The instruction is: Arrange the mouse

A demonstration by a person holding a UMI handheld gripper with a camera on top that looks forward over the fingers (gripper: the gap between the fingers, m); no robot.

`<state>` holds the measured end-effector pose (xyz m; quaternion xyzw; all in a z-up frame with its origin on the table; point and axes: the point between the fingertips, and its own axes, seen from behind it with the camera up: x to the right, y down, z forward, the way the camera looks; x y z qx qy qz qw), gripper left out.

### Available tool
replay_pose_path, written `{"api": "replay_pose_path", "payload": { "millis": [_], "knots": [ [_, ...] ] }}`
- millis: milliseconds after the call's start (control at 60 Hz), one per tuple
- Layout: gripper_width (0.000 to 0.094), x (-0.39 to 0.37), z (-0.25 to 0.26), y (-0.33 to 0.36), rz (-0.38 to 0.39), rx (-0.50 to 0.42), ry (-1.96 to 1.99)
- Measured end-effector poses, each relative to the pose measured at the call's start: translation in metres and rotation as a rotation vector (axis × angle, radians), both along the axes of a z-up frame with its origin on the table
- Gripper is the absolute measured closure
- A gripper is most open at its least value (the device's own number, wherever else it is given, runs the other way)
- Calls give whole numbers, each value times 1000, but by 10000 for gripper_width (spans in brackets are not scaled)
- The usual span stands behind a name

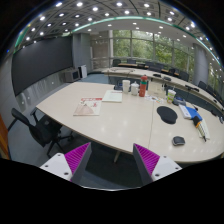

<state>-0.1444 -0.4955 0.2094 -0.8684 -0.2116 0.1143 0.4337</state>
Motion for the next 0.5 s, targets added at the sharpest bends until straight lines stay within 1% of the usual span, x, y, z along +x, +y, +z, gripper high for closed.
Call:
{"api": "replay_pose_path", "payload": {
  "millis": [50,167,183,367,500],
  "knots": [
    [76,11,-7,5,-33,-7,-11],
    [78,79,-45,23,-96,-24,-28],
    [77,73,-39,18,-111,-29,-34],
    [77,170,-97,50,-249,-50,-76],
    [78,225,-131,97,-327,-20,-92]
  ]
}}
